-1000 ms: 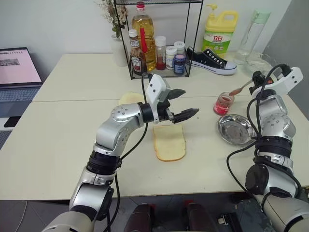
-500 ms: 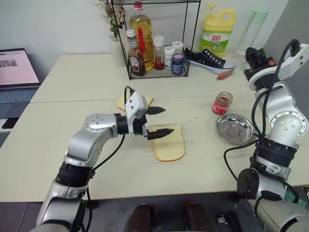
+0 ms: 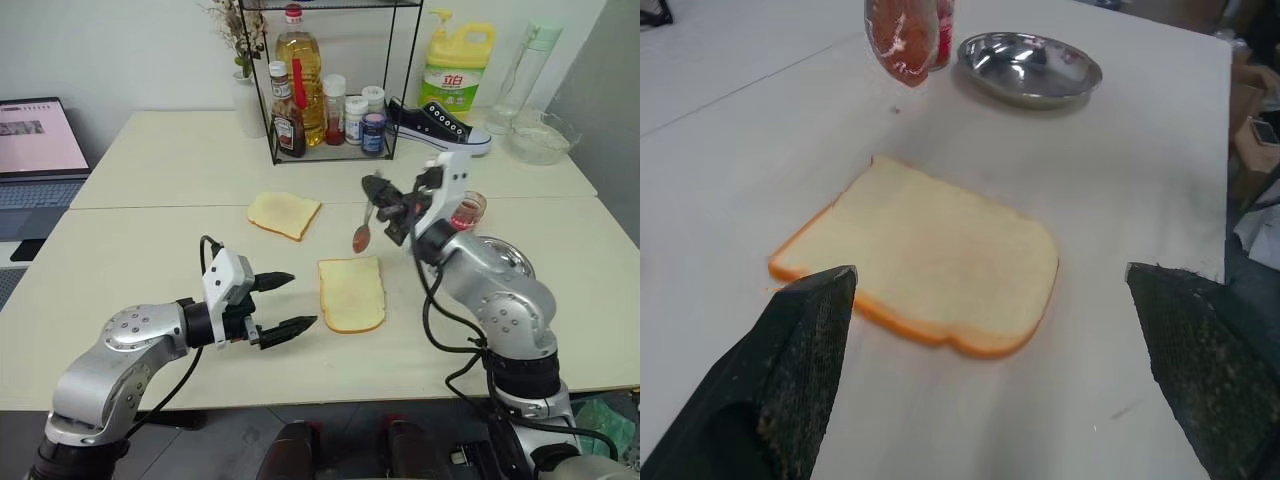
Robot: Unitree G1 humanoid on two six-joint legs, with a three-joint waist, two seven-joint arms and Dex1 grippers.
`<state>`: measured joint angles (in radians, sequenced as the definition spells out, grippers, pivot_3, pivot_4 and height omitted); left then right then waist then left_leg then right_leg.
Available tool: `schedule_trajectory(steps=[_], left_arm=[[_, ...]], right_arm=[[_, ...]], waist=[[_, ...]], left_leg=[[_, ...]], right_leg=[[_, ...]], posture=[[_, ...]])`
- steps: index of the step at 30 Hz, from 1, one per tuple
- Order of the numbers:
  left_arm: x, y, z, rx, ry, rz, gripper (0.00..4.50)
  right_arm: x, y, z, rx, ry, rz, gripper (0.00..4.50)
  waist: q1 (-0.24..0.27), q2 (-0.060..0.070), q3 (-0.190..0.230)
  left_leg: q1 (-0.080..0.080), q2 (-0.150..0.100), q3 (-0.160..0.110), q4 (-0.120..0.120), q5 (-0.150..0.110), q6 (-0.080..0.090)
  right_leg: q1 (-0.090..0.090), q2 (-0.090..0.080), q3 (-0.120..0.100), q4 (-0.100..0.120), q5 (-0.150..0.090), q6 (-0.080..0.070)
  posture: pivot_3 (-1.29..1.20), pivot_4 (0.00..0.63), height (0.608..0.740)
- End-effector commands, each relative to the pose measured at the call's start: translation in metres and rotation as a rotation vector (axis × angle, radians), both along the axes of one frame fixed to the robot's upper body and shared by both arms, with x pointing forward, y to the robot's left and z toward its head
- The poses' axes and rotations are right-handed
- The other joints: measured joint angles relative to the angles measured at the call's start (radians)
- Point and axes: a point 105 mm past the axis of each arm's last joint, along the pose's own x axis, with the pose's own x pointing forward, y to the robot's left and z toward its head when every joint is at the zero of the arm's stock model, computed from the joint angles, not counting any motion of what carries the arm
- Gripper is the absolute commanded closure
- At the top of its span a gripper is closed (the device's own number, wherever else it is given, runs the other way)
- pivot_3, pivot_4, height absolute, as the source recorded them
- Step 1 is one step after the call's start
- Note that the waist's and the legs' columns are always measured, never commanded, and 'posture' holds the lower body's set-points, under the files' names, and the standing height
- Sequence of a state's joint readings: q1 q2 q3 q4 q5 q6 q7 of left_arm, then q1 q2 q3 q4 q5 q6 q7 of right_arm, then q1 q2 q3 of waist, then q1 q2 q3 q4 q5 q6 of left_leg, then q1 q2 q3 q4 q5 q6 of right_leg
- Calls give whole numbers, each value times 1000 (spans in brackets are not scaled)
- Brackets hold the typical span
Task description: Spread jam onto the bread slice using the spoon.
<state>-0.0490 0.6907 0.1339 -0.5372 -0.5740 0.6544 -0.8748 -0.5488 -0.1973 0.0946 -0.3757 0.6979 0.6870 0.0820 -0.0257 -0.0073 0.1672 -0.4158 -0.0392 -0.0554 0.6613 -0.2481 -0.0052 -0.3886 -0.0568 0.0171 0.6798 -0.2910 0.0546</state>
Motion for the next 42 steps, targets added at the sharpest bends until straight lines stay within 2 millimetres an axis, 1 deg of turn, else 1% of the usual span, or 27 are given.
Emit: schedule_trajectory(steps=[1, 5, 8, 17, 21, 25, 29, 32, 37, 42], left_arm=[[-3, 0, 10, 2, -59, 16, 0], [-8, 0, 5, 3, -50, 31, 0], [-13, 0, 2, -6, -35, 51, 0], [-16, 2, 1, -8, -28, 80, 0], [-16, 2, 2, -8, -31, 83, 0], [-16, 3, 2, -6, -30, 82, 0], [-14, 4, 3, -2, -32, 79, 0], [-13, 3, 4, -2, -35, 75, 0], [-13, 2, 4, -4, -37, 76, 0], [-13, 2, 5, -4, -38, 79, 0]], right_arm=[[-4, 8, -3, -35, -82, 41, 4466], [-1, 18, -23, -118, -121, 73, 4466], [-4, 27, -40, -165, -135, 114, 4466], [-11, 37, -66, -217, -144, 157, 4466], [-12, 37, -68, -257, -184, 161, 4466], [-15, 37, -65, -287, -239, 169, 4466], [-28, 39, -56, -341, -347, 209, 4466], [-35, 41, -58, -391, -412, 236, 4466], [-38, 40, -65, -447, -479, 249, 4466], [-40, 39, -65, -468, -542, 255, 4466]], waist=[[0, 0, 0], [-3, 0, 0], [-4, 0, 0], [-2, 0, 0], [-2, 0, 0], [-2, 0, 0], [-2, 0, 0], [-2, 0, 0], [-2, 0, 0], [-1, 0, 0]], left_leg=[[0, 0, 0, 0, 0, 0], [0, 0, 0, 0, 0, 0], [0, 0, 0, -1, 0, 0], [0, 0, 0, -1, 0, 0], [0, 0, 0, -1, 0, 0], [0, 0, 0, -1, 0, 0], [0, 0, 0, -1, 0, -1], [1, 0, 0, -1, 0, -1], [1, 0, 0, -1, 0, -1], [1, 0, 0, -1, 0, -1]], right_leg=[[0, 0, 0, 0, 0, 0], [0, 0, 0, 0, 0, 0], [0, 1, 0, 0, 0, 0], [0, 0, 0, 0, 0, 0], [0, 0, 0, 0, 0, 0], [0, 0, 0, 0, 0, 0], [0, 0, 0, 0, 0, 0], [0, 0, 0, 0, 0, 0], [0, 0, 0, 0, 0, 0], [0, 0, 0, 0, 0, 0]], posture=[[0, 150, 740], [0, 150, 740], [0, 150, 740], [0, 150, 740], [0, 150, 740], [0, 150, 740], [0, 150, 740], [0, 150, 740], [0, 150, 740], [0, 150, 740]])
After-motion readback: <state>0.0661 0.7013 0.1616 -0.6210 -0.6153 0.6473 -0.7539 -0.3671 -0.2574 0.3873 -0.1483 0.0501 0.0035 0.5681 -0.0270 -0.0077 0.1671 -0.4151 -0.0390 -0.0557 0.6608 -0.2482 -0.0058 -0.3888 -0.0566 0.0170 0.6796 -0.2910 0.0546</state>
